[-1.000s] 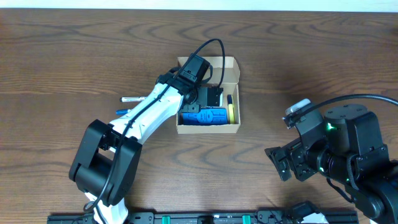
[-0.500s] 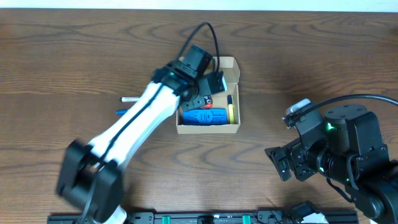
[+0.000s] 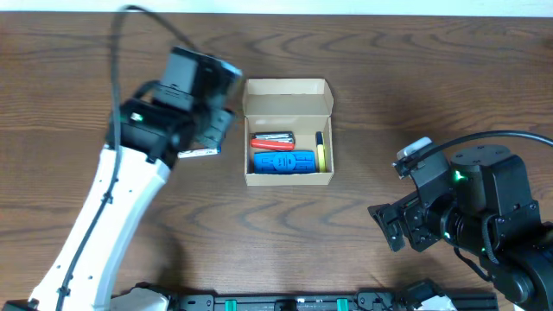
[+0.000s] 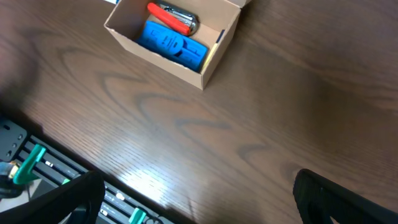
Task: Pack container
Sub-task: 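Move the left gripper to the blue-capped marker and grasp it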
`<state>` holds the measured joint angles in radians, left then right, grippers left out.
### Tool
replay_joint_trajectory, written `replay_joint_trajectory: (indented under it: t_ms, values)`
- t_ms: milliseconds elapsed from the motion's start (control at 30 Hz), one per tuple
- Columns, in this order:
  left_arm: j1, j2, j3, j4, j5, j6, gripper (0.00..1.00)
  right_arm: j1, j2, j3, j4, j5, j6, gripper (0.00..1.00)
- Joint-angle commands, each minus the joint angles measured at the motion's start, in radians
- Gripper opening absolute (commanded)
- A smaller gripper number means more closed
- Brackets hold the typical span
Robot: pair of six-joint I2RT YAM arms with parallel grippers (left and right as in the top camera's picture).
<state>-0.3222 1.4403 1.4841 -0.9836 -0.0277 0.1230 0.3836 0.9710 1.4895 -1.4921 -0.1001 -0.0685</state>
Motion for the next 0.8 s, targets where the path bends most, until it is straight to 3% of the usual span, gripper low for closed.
replay_joint_trajectory:
  t_ms: [0,33,133,300,367,467,533,767]
  values:
    - [0.091,0.016,0.002,-0.033,-0.017,-0.401,0.83,-0.010,-0.002,0.003,-0.001,0.003,0.012,0.99]
    - [0.113,0.023,0.002,-0.038,0.004,-0.451,0.96,-0.010,-0.002,0.003,-0.001,0.003,0.012,0.99]
    - [0.160,0.040,0.002,-0.033,0.126,-0.470,0.95,-0.010,-0.002,0.003,-0.001,0.003,0.012,0.99]
    - [0.166,0.077,0.002,-0.014,0.134,-0.547,0.95,-0.010,-0.002,0.003,-0.001,0.003,0.012,0.99]
    - [0.166,0.103,0.002,-0.021,0.120,-0.639,0.95,-0.010,-0.002,0.003,-0.001,0.003,0.012,0.99]
    - [0.167,0.157,0.002,-0.071,0.065,-0.911,0.96,-0.010,-0.002,0.002,-0.001,0.003,0.012,0.99]
    - [0.166,0.197,0.002,-0.094,0.044,-1.027,0.96,-0.010,-0.002,0.002,-0.001,0.003,0.012,0.99]
    - [0.167,0.343,0.002,-0.092,0.043,-1.216,0.95,-0.010,-0.002,0.003,-0.001,0.003,0.012,0.99]
